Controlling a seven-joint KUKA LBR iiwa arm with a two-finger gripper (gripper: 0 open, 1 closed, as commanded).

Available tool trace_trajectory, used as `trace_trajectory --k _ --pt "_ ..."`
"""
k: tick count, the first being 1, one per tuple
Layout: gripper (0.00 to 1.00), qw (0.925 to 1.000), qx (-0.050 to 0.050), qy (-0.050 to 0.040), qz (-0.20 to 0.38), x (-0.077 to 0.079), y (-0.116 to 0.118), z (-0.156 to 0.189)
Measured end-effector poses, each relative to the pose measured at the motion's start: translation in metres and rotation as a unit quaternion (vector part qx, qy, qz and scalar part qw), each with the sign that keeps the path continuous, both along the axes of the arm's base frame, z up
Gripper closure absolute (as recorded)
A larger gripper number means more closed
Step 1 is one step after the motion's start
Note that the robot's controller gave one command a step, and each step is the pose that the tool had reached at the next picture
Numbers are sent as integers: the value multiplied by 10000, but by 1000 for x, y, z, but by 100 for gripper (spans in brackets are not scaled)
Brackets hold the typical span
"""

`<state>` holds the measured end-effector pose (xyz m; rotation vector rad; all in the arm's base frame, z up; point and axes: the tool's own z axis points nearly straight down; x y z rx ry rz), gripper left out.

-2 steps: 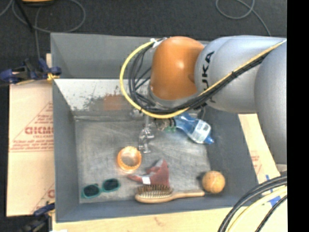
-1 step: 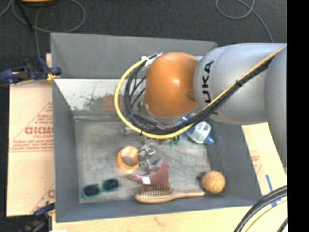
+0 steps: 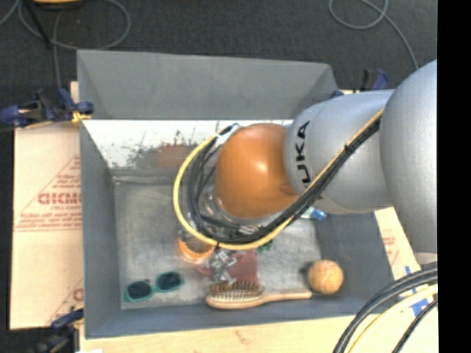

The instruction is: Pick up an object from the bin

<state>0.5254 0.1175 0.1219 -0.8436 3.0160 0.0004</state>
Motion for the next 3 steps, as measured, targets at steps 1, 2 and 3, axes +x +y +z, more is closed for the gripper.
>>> trace_trajectory --k 1,2,3 --pt "100 9999 -7 35 137 -5 -17 -30" --pt "100 9999 -5 37 136 -5 -17 -30" --pt "100 9871 -13 -12 1599 20 23 115"
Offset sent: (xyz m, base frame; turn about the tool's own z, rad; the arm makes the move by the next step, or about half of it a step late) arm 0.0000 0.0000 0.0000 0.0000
